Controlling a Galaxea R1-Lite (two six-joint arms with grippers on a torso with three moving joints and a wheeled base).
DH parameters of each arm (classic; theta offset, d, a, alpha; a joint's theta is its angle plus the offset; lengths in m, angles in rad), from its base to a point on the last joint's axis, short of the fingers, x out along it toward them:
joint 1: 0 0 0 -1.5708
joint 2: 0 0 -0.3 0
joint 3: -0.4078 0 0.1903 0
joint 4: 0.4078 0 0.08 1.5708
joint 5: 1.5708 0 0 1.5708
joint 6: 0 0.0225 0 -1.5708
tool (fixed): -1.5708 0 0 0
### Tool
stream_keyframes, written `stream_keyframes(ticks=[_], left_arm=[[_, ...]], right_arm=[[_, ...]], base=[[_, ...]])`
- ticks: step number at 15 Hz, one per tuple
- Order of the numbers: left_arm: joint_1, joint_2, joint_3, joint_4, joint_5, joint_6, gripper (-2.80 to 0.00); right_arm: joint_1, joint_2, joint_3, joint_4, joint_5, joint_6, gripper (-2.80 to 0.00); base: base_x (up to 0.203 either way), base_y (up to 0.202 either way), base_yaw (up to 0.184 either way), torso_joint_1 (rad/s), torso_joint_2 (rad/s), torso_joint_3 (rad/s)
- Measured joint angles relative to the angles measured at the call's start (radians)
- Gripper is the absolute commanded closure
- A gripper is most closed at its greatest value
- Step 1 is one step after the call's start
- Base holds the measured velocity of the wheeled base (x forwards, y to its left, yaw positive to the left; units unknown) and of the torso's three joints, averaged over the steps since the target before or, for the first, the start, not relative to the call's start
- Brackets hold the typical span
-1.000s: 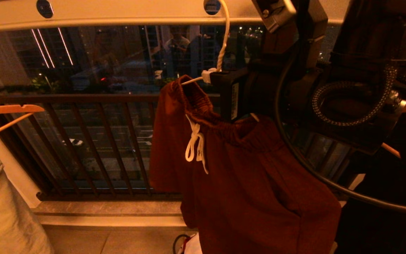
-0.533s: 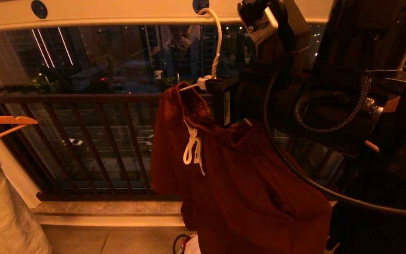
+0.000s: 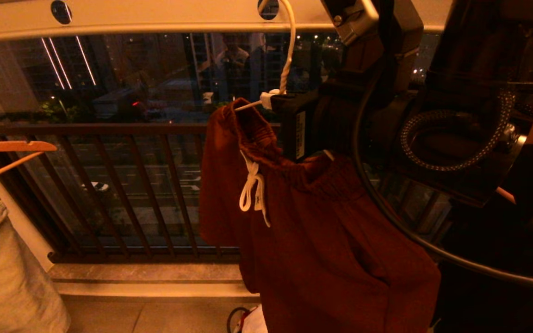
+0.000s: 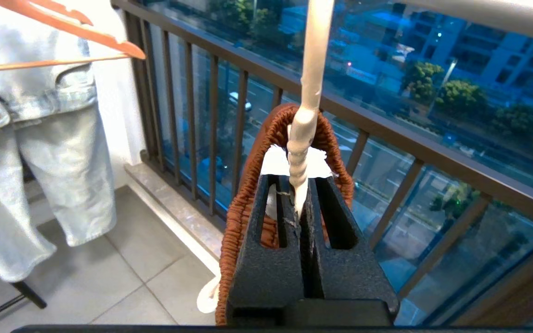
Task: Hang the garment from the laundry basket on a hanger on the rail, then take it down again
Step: Take the clothes off the clothes rack
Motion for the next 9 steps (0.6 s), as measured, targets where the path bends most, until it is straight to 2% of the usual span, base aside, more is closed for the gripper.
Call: stream_keyframes(ticks=[9], left_arm=[[0.000,0.000,0.000,0.000,0.000,0.000,0.00]], right_arm=[[0.005,-0.033,0.009,0.009,-0.012,-0.008,0.00]], base=[[0.000,0.000,0.000,0.000,0.00,0.000]])
